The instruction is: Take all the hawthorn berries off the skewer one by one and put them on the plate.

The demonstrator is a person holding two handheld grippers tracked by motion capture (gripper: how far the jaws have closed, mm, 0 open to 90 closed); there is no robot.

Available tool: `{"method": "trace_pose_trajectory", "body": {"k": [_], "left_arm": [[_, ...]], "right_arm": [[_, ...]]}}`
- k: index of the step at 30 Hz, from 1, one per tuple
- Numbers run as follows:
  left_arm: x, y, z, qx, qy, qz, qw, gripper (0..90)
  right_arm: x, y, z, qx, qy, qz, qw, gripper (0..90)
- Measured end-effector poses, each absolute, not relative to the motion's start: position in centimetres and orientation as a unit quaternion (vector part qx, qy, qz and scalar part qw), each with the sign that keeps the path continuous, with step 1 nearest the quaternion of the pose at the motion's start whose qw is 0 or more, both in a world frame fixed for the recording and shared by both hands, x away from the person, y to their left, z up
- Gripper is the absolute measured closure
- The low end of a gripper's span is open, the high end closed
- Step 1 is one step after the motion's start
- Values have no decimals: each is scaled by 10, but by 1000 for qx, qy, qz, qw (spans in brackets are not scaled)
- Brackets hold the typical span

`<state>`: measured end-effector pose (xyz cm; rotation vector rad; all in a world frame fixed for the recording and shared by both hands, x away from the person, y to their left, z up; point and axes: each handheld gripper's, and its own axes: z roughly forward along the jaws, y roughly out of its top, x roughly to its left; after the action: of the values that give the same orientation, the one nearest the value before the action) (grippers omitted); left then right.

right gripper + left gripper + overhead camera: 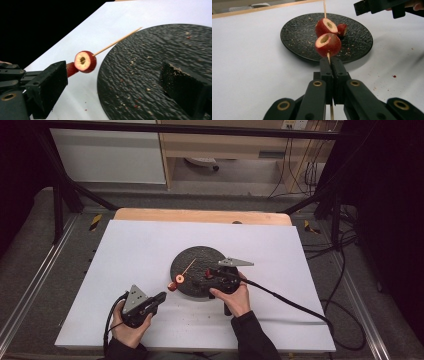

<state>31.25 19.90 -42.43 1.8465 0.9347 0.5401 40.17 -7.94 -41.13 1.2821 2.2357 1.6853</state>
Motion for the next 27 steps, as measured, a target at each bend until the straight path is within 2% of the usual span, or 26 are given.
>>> {"method": "trace_pose_trajectory", "body": {"k": [10, 27], "left_arm": [[311, 195, -424, 759, 378, 220, 482, 885], [308, 190, -424, 763, 370, 219, 483, 885]], "right_arm": [[403, -57, -414, 426, 715, 554, 9, 112], [407, -43, -423, 443, 704, 555, -15, 323]]}}
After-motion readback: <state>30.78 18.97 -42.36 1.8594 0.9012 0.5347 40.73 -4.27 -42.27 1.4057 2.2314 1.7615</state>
